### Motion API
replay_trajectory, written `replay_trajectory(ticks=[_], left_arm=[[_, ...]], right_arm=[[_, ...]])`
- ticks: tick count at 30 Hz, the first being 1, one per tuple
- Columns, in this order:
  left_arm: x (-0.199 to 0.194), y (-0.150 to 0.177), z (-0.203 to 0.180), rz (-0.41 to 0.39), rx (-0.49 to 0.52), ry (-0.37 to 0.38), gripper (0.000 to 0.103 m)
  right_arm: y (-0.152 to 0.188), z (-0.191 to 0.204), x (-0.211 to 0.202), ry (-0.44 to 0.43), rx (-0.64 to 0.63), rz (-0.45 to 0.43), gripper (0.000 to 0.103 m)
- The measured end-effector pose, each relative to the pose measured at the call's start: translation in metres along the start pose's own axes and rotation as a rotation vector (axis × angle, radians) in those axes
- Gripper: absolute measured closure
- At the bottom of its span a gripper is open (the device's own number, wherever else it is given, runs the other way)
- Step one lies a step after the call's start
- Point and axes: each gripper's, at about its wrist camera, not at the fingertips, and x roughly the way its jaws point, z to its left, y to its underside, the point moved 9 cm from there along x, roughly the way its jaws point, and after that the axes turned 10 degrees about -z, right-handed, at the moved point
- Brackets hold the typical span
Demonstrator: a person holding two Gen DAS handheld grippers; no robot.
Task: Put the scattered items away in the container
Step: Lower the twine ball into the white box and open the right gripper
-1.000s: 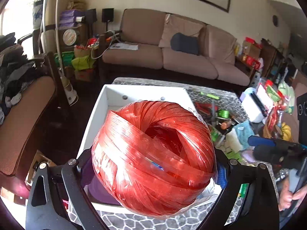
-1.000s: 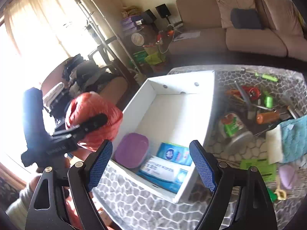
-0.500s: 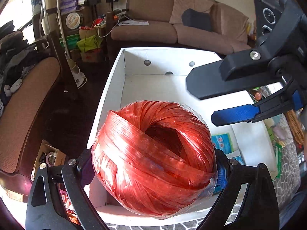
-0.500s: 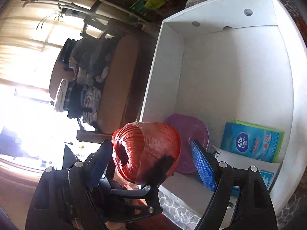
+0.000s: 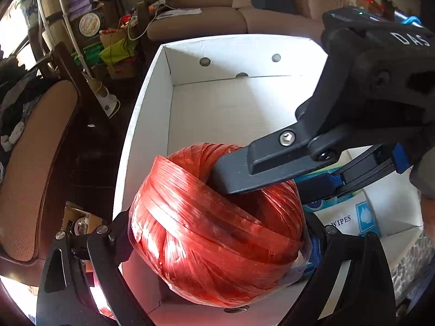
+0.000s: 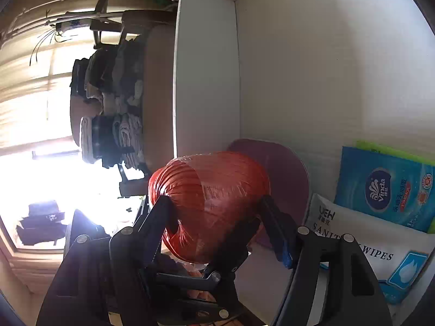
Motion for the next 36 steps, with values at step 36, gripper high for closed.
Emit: replay_trajectory(ticks=[36], left_arm=[[-0.132,0.013,0.006,-0.168,-0.241,-0.003,0.0]], right_arm=[[0.088,0.003,-0.137,0.518,-0.73,-0.319,0.018]])
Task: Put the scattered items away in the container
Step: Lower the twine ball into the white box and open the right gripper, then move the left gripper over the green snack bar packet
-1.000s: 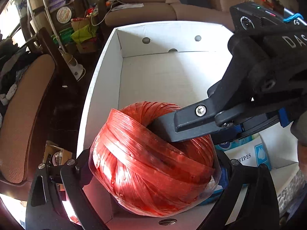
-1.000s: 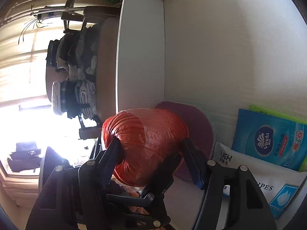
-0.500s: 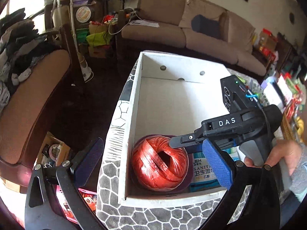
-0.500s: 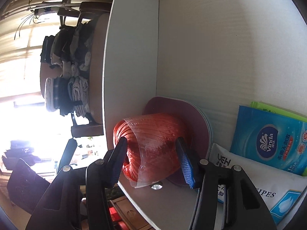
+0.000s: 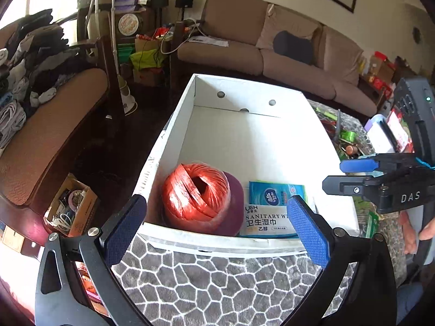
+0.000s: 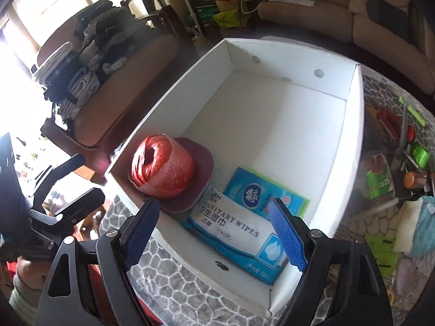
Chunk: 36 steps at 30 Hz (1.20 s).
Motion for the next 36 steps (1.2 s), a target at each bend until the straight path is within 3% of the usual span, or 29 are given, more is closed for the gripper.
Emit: replay_trajectory(ticks=[3,19,25,36], left_arm=[[-0.019,-0.002,-0.02,-0.015,0.039,-0.014,0.0],[-0.112,-0.007,-0.141,-0.088,0.097,0.059,0.0],[-0.108,0.002,-0.2,-0.072,0.124,0.121,0.0],[-0.061,0.041,-0.292,0.008,0.178,0.224,0.0]], right_arm=[[0.005,-0.003,-0.031,0.077,-0.039,-0.04,0.018],[0.061,-0.035,-0.183,0.244,-0.007,-0.216,0.018],[0.084,-0.068,-0.223,0.288,0.044,-0.256,0.018],[0.155,-0.182,-0.262,0.366,0.251,-0.261,0.018]])
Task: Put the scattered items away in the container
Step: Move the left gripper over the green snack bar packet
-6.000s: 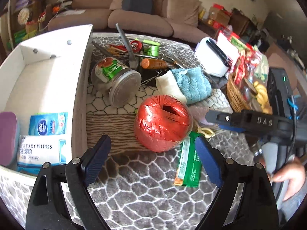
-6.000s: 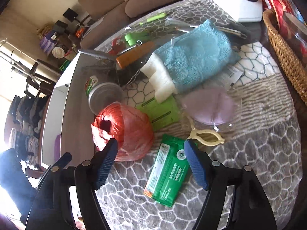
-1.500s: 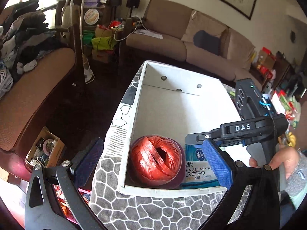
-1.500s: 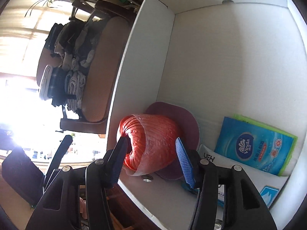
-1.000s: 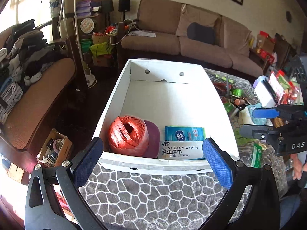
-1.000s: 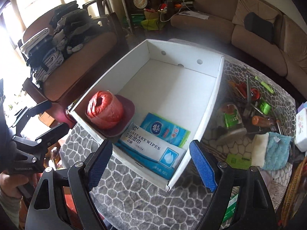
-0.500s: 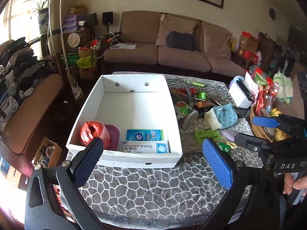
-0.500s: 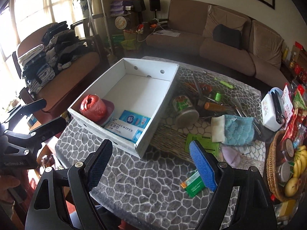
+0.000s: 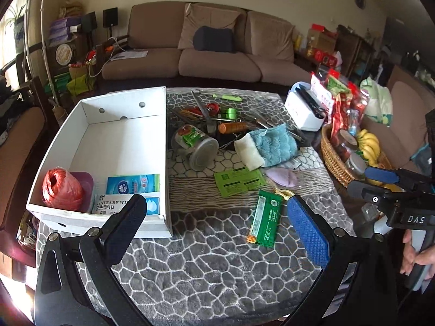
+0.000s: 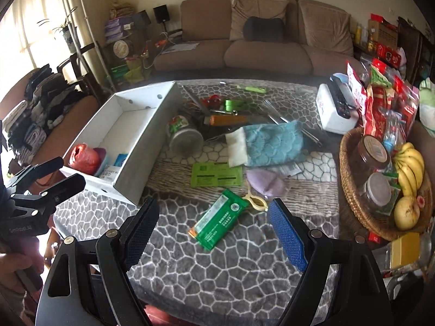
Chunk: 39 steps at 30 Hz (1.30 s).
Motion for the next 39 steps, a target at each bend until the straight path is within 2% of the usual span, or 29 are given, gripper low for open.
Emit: replay_trajectory(ticks=[10,16,21,26,30,35,39], left_arm=[[0.082,0.063,-0.058,0.131,0.083,0.064,0.0],[0.135,0.103,-0.075,0.208,0.128,0.083,0.0],[0.165,0.12,-0.088,0.247,0.153,0.112,0.0],[0.18,0.113,-0.089,0.236,0.152,0.134,0.0],[0.19,0.089,-0.07,0.185,0.091,0.109,0.0],[0.207,0.055,-0.036,0.109,0.029,0.022,0.0],[0.223,0.043,-0.006,0.082,-0.059,-0.032,0.0]], right_arm=[[0.048,-0.078,0.042,0.032,0.162,0.068,0.018],[0.075,-0.103,0.078,0.041,0.233,0.121,0.018],[0.081,-0.118,0.101,0.036,0.288,0.123,0.018],[0.074,-0.128,0.12,0.025,0.314,0.097,0.018],[0.065,-0.13,0.133,0.006,0.328,0.063,0.018],[0.054,-0.127,0.154,-0.011,0.325,0.058,0.018],[0.048,-0.128,0.17,0.002,0.298,0.049,0.018]])
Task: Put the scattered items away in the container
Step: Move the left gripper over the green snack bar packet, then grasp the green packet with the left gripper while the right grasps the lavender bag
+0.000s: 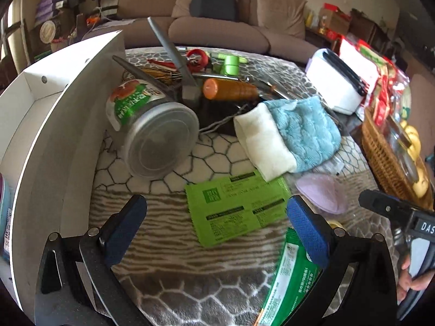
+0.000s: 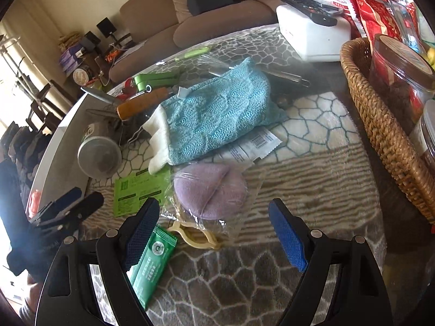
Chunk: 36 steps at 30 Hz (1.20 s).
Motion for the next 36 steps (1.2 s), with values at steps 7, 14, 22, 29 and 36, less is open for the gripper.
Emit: replay_trajectory(ticks=[7,14,22,29,36], left_arm=[[0.024,-0.016,0.019,-0.047,-0.055,-0.051,0.0],[0.04,-0.006,0.017,0.002,-0.101,-0.042,0.0],[0.028,0.017,-0.055,0.049,0.054,0.106,0.0],[0.031,0.024,-0.065,0.121,0.011,0.212,0.0],[0.008,0.03,-0.06,0.129,0.074,0.202,0.0]], right_arm=[[0.002,-0.001,0.015,0.003,-0.009,0.008,0.018],[0.008,-0.009,0.027,0.075,-0.101,0.025,0.018],[0.013,-0.013,0.039,0.05,-0.046,0.052,0.029],[0.013,-0.004,0.031,0.011,-0.075,0.031,0.087],[-0.003,-0.007,0.01,-0.042,-0.007,-0.02,0.091]])
